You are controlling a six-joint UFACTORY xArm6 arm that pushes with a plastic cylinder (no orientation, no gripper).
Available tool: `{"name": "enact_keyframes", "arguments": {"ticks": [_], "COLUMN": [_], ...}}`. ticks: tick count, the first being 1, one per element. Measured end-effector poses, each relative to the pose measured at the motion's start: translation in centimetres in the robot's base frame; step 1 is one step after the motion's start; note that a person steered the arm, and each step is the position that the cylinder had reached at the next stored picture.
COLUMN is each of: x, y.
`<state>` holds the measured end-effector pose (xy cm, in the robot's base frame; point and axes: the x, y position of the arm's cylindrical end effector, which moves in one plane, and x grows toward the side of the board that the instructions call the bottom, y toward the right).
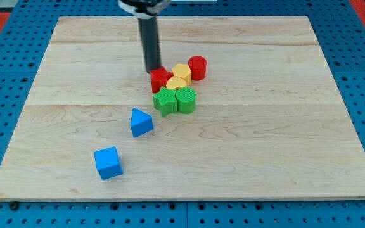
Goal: Push the blue blocks into the group of blocks
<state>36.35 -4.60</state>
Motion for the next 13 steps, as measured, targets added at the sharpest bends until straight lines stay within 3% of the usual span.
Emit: {"name": "enact_keyframes", "arguments": {"ticks": [1,4,5,6,8,13], "x": [0.4,16.8,22.3,24.5,19.5,12.7], "y": [-5.0,-11.9,-13.0,-8.9,-8.5,-2.5]}}
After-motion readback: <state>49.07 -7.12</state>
